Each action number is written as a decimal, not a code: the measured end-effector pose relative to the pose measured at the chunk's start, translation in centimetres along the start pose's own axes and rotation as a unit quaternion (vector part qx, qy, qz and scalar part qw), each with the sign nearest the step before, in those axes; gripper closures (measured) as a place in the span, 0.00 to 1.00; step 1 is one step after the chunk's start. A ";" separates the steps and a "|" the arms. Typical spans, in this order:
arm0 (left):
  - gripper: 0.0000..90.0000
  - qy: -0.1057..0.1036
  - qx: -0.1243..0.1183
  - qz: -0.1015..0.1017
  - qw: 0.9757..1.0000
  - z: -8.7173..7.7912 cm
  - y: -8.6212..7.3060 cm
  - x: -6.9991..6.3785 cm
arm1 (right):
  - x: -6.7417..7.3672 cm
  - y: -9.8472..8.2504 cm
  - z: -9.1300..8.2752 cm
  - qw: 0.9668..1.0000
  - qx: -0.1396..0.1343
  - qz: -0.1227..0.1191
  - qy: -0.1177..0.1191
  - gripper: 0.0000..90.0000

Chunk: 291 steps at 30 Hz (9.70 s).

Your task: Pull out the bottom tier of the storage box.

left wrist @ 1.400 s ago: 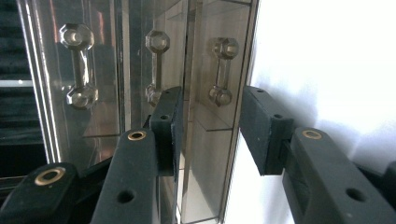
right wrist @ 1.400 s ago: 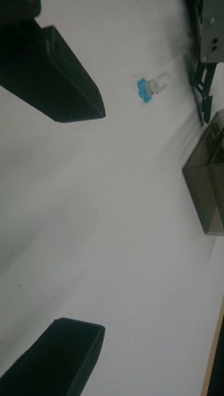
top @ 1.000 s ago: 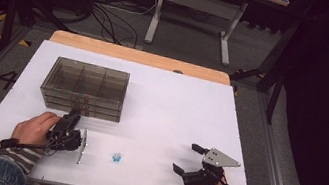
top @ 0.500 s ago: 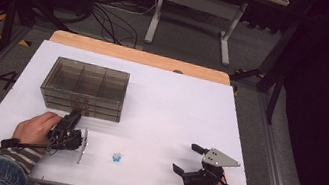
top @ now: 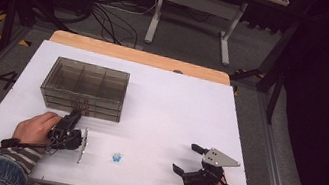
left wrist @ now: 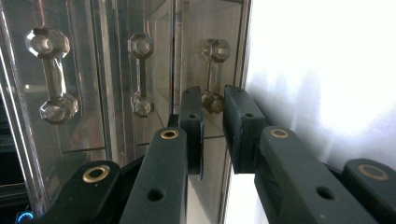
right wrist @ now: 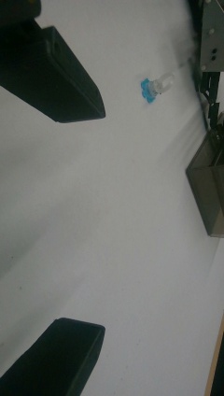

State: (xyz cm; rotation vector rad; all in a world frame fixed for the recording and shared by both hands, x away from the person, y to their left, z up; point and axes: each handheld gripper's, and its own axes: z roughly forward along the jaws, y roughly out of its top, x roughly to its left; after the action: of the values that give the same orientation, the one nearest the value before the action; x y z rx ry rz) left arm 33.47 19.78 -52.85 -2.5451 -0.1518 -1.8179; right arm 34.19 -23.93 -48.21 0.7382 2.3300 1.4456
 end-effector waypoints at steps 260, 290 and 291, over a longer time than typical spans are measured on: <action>0.75 -0.431 -0.046 -0.167 0.885 2.9 -0.4 8.6 | -0.2 0.0 0.1 1.000 0.005 0.003 0.015 0.01; 0.76 -0.461 -0.036 -0.160 0.872 1.2 -0.4 8.8 | -0.1 0.0 0.2 1.000 0.006 0.003 0.016 0.01; 0.76 -0.463 -0.035 -0.160 0.871 1.1 -0.4 8.8 | -0.1 0.0 0.2 1.000 0.006 0.003 0.016 0.01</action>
State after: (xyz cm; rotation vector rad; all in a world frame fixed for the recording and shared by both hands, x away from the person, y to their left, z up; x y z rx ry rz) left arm 37.25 20.91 -44.92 -3.3483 -0.5315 -0.4569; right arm 34.40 -23.88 -48.25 0.7303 2.3639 1.4575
